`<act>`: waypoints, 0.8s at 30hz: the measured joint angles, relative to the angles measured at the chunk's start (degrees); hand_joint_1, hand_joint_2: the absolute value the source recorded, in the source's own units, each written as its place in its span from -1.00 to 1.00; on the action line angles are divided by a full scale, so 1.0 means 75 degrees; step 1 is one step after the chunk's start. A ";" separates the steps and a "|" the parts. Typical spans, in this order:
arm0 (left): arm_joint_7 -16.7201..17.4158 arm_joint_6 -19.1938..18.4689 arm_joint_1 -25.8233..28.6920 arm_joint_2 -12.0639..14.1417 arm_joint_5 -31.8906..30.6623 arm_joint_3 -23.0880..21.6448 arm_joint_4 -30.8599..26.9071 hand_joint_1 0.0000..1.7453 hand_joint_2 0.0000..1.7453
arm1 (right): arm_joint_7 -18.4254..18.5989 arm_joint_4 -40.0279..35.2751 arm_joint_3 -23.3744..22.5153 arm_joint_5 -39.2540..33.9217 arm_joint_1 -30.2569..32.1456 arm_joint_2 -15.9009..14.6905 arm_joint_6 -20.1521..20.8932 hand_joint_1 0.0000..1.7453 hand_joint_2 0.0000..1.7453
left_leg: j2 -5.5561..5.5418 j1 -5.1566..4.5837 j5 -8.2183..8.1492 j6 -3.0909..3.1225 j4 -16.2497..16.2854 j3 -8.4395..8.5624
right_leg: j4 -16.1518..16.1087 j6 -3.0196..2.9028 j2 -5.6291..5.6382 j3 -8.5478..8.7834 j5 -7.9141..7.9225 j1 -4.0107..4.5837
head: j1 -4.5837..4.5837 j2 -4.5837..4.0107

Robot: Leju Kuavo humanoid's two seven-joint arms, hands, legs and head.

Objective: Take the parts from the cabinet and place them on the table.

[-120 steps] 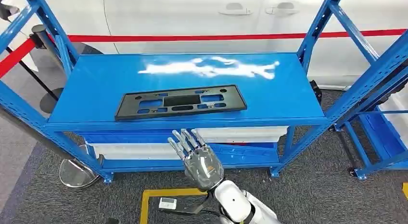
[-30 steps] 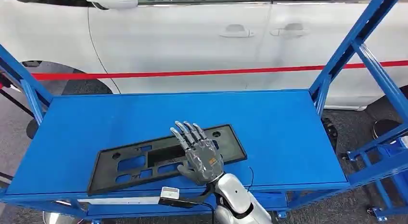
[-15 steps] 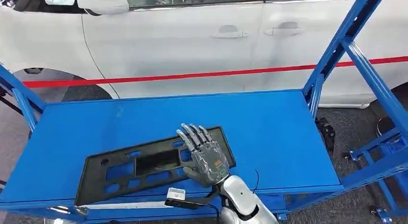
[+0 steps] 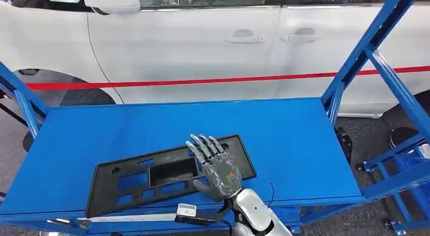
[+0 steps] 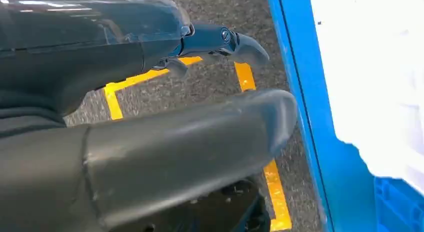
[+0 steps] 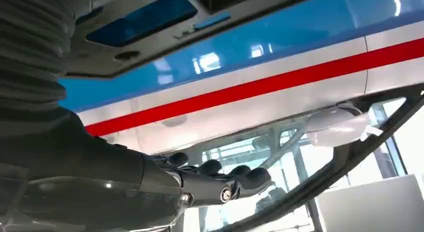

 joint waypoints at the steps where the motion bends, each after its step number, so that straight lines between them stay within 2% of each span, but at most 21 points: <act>1: 0.0000 0.0003 0.0004 0.0000 0.0000 0.0000 0.0000 -1.00 -1.00 | -0.0035 0.0000 -0.0006 -0.0074 0.0012 0.0000 0.0000 -1.00 1.00 | 0.0004 -0.0003 0.0001 0.0002 0.0001 -0.0013 | 0.0629 0.0028 0.0000 -0.0288 -0.0334 -0.0020 | -0.0003 0.0000; 2: 0.0000 0.0003 0.0006 0.0000 0.0000 0.0003 0.0000 -1.00 -1.00 | -0.0044 0.0000 -0.0009 -0.0091 0.0030 -0.0003 0.0000 -1.00 1.00 | 0.0009 -0.0004 0.0004 0.0006 0.0001 -0.0019 | 0.0977 0.0042 -0.0002 -0.0454 -0.0490 -0.0024 | -0.0003 0.0000; 3: 0.0000 0.0015 0.0012 0.0006 0.0000 0.0003 0.0000 -1.00 -1.00 | -0.0111 0.0000 -0.0015 -0.0172 0.0087 -0.0018 -0.0006 -1.00 1.00 | 0.0012 -0.0005 0.0005 0.0008 0.0006 -0.0038 | 0.1713 0.0074 -0.0002 -0.0810 -0.0744 -0.0027 | 0.0003 0.0000; 4: 0.0000 0.0021 0.0014 0.0012 0.0000 0.0003 0.0000 -1.00 -1.00 | -0.0135 0.0000 -0.0015 -0.0228 0.0124 -0.0026 -0.0012 -1.00 1.00 | 0.0010 -0.0004 0.0005 0.0007 0.0008 -0.0033 | 0.1772 0.0081 -0.0002 -0.0845 -0.0638 -0.0034 | -0.0003 0.0000; 5: 0.0000 0.0024 0.0014 0.0012 0.0000 0.0003 0.0000 -1.00 -1.00 | -0.0164 0.0000 -0.0015 -0.0260 0.0147 -0.0032 -0.0015 -1.00 1.00 | 0.0003 -0.0005 0.0003 0.0003 0.0013 -0.0023 | 0.1443 0.0072 -0.0003 -0.0670 -0.0371 -0.0044 | 0.0000 0.0000; 6: 0.0000 0.0024 0.0012 0.0015 0.0000 0.0003 0.0000 -1.00 -1.00 | -0.0247 -0.0003 -0.0015 -0.0370 0.0159 -0.0044 -0.0020 -1.00 1.00 | -0.0007 -0.0004 -0.0007 -0.0011 0.0019 -0.0009 | 0.0867 0.0047 -0.0004 -0.0365 -0.0050 -0.0049 | 0.0000 0.0000; 7: 0.0000 0.0026 0.0013 0.0012 0.0003 0.0003 0.0000 -1.00 -1.00 | -0.0320 -0.0043 -0.0017 -0.0495 0.0181 -0.0044 -0.0020 -1.00 1.00 | -0.0016 -0.0004 -0.0021 -0.0033 0.0032 0.0009 | 0.0107 0.0008 -0.0005 0.0033 0.0296 -0.0049 | 0.0006 0.0000; 8: 0.0000 0.0026 0.0015 0.0012 0.0006 0.0003 0.0000 -1.00 -1.00 | -0.0356 -0.0073 -0.0017 -0.0546 0.0220 -0.0044 -0.0023 -1.00 1.00 | -0.0020 -0.0004 -0.0040 -0.0064 0.0044 0.0018 | -0.0533 -0.0048 -0.0005 0.0367 0.0477 -0.0042 | 0.0003 0.0000; 9: -0.0011 0.0026 0.0014 0.0012 0.0023 0.0003 0.0000 -1.00 -1.00 | -0.0501 -0.0218 -0.0012 -0.0731 0.0245 -0.0047 -0.0023 -1.00 1.00 | -0.0018 -0.0059 -0.0068 -0.0121 0.0081 0.0005 | -0.0682 -0.0078 -0.0007 0.0428 0.0390 -0.0011 | -0.0008 0.0000; 11: -0.0017 0.0035 0.0016 0.0015 0.0056 0.0006 0.0000 -1.00 -1.00 | -0.0617 -0.0378 -0.0012 -0.0871 0.0367 -0.0052 -0.0026 -1.00 1.00 | -0.0025 -0.0034 -0.0051 -0.0228 0.0052 -0.0004 | -0.0682 -0.0117 0.0009 0.0388 0.0416 0.0033 | 0.0000 0.0000; 12: -0.0015 0.0053 0.0015 0.0015 0.0058 0.0015 0.0000 -1.00 -1.00 | -0.0709 -0.0540 -0.0012 -0.0957 0.0461 -0.0081 -0.0023 -1.00 1.00 | -0.0024 -0.0018 -0.0042 -0.0282 0.0018 0.0017 | -0.0684 -0.0166 0.0012 0.0392 0.0414 0.0054 | -0.0009 0.0000; 13: -0.0015 0.0058 0.0016 0.0023 0.0067 0.0018 0.0000 -1.00 -1.00 | -0.0755 -0.0696 -0.0003 -0.0997 0.0555 -0.0090 0.0006 -1.00 1.00 | -0.0032 -0.0023 -0.0074 -0.0335 0.0035 0.0023 | -0.0767 -0.0234 0.0002 0.0426 0.0460 -0.0006 | 0.0000 0.0000; 14: -0.0015 0.0064 0.0023 0.0029 0.0073 0.0020 0.0000 -1.00 -1.00 | -0.0761 -0.0806 0.0012 -0.0997 0.0636 -0.0108 0.0055 -1.00 1.00 | -0.0018 -0.0001 -0.0194 -0.0363 0.0182 -0.0016 | -0.0794 -0.0264 -0.0020 0.0448 0.0475 -0.0026 | -0.0009 0.0000; 15: -0.0015 0.0067 0.0025 0.0020 0.0087 0.0020 0.0000 -1.00 -1.00 | -0.0767 -0.0977 0.0041 -0.0997 0.0683 -0.0126 0.0140 -1.00 1.00 | -0.0015 0.0000 -0.0453 -0.0387 0.0552 -0.0171 | -0.0793 -0.0322 -0.0025 0.0449 0.0469 -0.0032 | -0.0041 0.0000; 17: -0.0012 0.0067 0.0028 0.0023 0.0131 0.0029 0.0000 -1.00 -1.00 | -0.0746 -0.1181 0.0085 -0.0991 0.0795 -0.0169 0.0242 -1.00 1.00 | -0.0015 0.0015 -0.1064 -0.0437 0.1780 -0.0734 | -0.0788 -0.0351 -0.0038 0.0443 0.0458 -0.0006 | -0.0067 0.0000; 18: -0.0012 0.0067 0.0037 0.0023 0.0149 0.0035 0.0000 -1.00 -1.00 | -0.0746 -0.1242 0.0085 -0.0991 0.0863 -0.0204 0.0257 -1.00 1.00 | -0.0015 0.0014 -0.1227 -0.0454 0.2306 -0.0985 | -0.0785 -0.0358 -0.0042 0.0442 0.0454 0.0009 | -0.0067 0.0000; 19: -0.0012 0.0067 0.0053 0.0029 0.0160 0.0041 0.0000 -1.00 -1.00 | -0.0746 -0.1280 0.0087 -0.0991 0.0919 -0.0239 0.0259 -1.00 1.00 | -0.0014 0.0014 -0.1167 -0.0455 0.2452 -0.1066 | -0.0781 -0.0365 -0.0041 0.0449 0.0449 0.0017 | -0.0067 0.0000; 20: -0.0012 0.0067 0.0062 0.0032 0.0160 0.0047 0.0000 -1.00 -1.00 | -0.0746 -0.1323 0.0087 -0.0991 0.0963 -0.0271 0.0259 -1.00 1.00 | -0.0015 0.0013 -0.0943 -0.0441 0.2216 -0.0966 | -0.0776 -0.0361 -0.0034 0.0458 0.0443 0.0022 | -0.0064 0.0000; 22: -0.0015 0.0067 0.0054 0.0035 0.0160 0.0058 0.0000 -1.00 -1.00 | -0.0746 -0.1414 0.0087 -0.0991 0.1021 -0.0309 0.0265 -1.00 1.00 | -0.0014 0.0006 -0.0240 -0.0373 0.0981 -0.0384 | -0.0756 -0.0342 -0.0017 0.0493 0.0416 0.0030 | -0.0070 0.0000; 23: -0.0018 0.0067 0.0048 0.0041 0.0157 0.0064 0.0000 -1.00 -1.00 | -0.0749 -0.1455 0.0087 -0.0991 0.1032 -0.0315 0.0265 -1.00 1.00 | -0.0012 -0.0005 0.0013 -0.0305 0.0359 -0.0088 | -0.0748 -0.0324 -0.0014 0.0503 0.0399 0.0028 | -0.0073 0.0000; 24: -0.0018 0.0067 0.0036 0.0047 0.0160 0.0067 0.0000 -1.00 -1.00 | -0.0749 -0.1484 0.0087 -0.0991 0.1035 -0.0321 0.0268 -1.00 1.00 | -0.0010 -0.0069 -0.0113 -0.0270 0.0102 0.0021 | -0.0715 -0.0285 -0.0007 0.0485 0.0375 0.0085 | -0.0070 0.0000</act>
